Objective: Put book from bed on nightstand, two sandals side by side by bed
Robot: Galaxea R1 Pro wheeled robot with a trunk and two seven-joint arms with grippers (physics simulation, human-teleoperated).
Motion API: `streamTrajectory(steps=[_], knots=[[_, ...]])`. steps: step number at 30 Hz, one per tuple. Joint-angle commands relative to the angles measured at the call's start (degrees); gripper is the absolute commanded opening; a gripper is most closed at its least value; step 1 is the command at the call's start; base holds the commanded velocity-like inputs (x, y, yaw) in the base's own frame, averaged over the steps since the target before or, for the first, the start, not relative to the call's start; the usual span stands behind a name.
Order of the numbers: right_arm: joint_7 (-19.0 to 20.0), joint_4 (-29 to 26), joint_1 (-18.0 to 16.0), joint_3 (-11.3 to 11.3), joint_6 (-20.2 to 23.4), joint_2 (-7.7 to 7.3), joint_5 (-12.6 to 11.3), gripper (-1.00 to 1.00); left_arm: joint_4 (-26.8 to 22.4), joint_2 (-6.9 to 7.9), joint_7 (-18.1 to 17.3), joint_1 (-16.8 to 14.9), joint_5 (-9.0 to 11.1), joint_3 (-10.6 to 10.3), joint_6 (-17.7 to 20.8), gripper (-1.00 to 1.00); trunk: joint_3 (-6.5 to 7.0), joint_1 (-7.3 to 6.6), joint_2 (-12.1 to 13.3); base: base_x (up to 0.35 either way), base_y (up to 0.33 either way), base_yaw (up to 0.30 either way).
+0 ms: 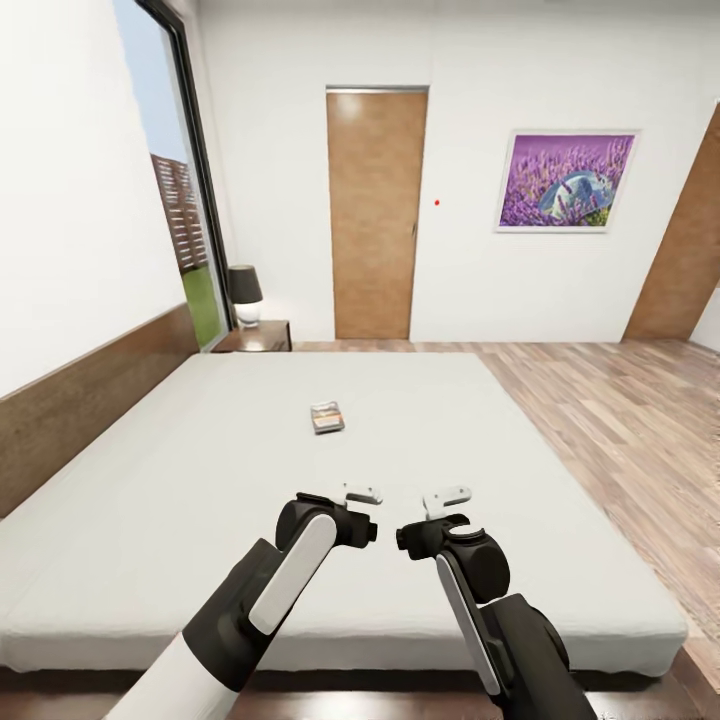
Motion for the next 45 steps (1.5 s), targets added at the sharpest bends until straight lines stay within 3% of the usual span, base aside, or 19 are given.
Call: streamTrajectory(steps=[1,18,45], knots=[[-0.19,-0.03,-0.05,0.05,0.27,0.01,0.00,1.00,-0.01,0.01,0.58,-0.03,0.55,-0.04,0.12,1.00,-0.02,0.00,-0.03,0.000,0.000,-0.166],[-0.18,0.02,-0.05,0.09,0.27,0.01,0.00,1.00,0.18,-0.01,0.51,-0.02,0.60,-0.04,0.12,1.00,0.46,0.00,-0.03,0.000,0.000,-0.137],[0.15,0.06,-0.05,-0.15,0.27,-0.07,-0.05,1.00,0.71,0.05,0.28,-0.06,0.54,-0.04,0.12,1.00,0.52,0.00,-0.03,0.000,0.000,-0.014]])
